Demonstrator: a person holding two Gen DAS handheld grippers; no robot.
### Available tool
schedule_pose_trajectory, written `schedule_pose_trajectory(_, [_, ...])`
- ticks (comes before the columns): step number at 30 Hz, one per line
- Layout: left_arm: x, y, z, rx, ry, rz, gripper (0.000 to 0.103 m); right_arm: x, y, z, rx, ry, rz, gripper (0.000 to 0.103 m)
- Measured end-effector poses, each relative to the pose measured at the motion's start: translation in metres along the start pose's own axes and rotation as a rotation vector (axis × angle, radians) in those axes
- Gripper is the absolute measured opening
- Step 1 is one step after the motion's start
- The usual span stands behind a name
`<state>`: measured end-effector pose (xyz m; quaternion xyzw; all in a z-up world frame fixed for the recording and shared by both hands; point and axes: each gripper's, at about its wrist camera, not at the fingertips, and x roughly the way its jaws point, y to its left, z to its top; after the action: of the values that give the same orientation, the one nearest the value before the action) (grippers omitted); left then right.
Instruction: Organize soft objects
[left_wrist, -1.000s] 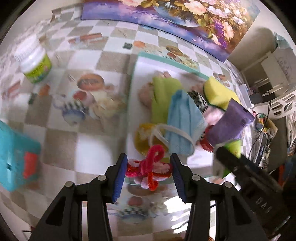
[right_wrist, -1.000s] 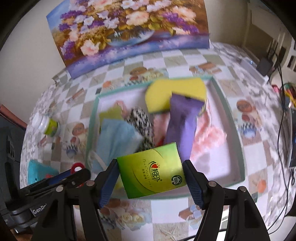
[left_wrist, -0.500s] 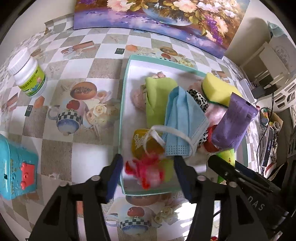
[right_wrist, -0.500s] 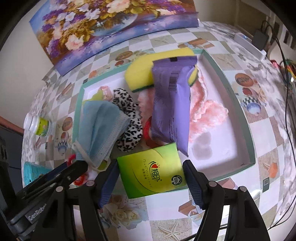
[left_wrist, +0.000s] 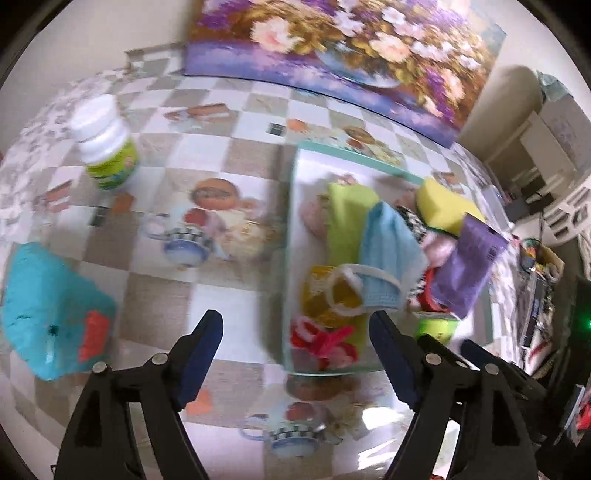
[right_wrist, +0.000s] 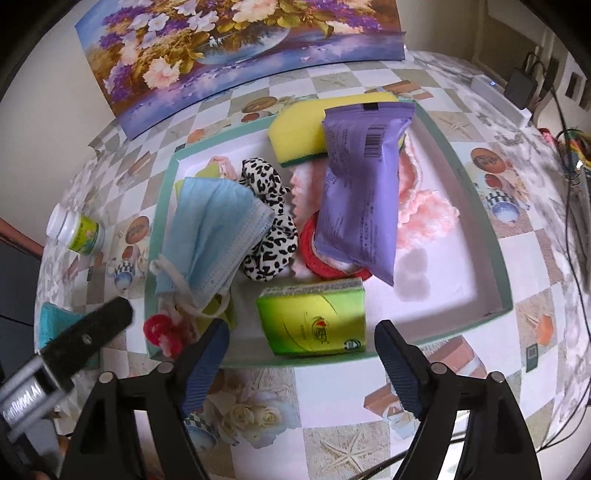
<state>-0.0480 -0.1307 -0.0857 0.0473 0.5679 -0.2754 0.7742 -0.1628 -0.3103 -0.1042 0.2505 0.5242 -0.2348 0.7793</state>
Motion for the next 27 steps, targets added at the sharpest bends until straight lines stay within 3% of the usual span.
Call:
schedule_pose_trajectory(5, [-0.021, 0.018, -0.004, -0.043, -0.047, -0.013, 0.084, -0.017, 0.011, -0.002, -0.036, -0.076, -0.034, 0.086])
schedule_pose_trajectory(22, [-0.08, 0.06, -0.017, -0.026, -0.165, 0.207, 0.084, -0.059, 0.05, -0.015, -0.151, -0.204, -0.051, 0.087])
schedule_pose_trajectory(27, [-0.088, 0.063, -0.018, -0.028, -0.193, 0.196, 0.084, -0.064, 0.056, -0.018, -0.163, -0.215, -0.052, 0.088])
